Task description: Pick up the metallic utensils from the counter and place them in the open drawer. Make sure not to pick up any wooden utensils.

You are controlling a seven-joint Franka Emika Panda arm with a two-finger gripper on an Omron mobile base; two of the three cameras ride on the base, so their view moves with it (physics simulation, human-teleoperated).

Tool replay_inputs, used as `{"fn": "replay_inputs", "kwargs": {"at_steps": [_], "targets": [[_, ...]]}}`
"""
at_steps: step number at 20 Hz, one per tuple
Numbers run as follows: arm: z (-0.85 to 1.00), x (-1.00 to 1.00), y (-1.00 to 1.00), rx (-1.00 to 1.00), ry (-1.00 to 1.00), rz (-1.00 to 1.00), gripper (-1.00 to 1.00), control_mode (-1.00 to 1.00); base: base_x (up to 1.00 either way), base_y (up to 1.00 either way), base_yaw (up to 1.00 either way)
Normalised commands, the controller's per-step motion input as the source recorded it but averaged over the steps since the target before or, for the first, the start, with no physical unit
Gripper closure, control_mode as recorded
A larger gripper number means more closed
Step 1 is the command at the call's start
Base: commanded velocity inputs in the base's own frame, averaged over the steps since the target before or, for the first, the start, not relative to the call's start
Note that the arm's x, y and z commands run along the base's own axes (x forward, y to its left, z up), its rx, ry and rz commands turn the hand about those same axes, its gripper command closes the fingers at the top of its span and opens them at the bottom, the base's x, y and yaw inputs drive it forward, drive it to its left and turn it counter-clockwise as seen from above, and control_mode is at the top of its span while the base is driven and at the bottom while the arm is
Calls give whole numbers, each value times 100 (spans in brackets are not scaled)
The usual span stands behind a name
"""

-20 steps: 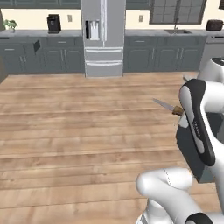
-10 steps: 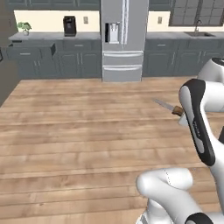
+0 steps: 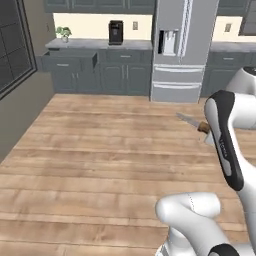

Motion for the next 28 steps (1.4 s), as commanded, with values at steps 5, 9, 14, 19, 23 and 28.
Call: {"fn": "replay_inputs", "kwargs": {"at_steps": [5,9,14,19,23,28], "targets": [[0,0,0,0,0,0,100,100,100,-18,54],[0,0,0,0,0,0,100,100,100,-25,59],[0,0,0,0,0,0,100,100,100,-64,51],[0,0,0,0,0,0,100,100,100,-89,45],[0,0,0,0,0,0,100,100,100,-92,45],[0,0,0,0,0,0,100,100,100,-96,44]]}}
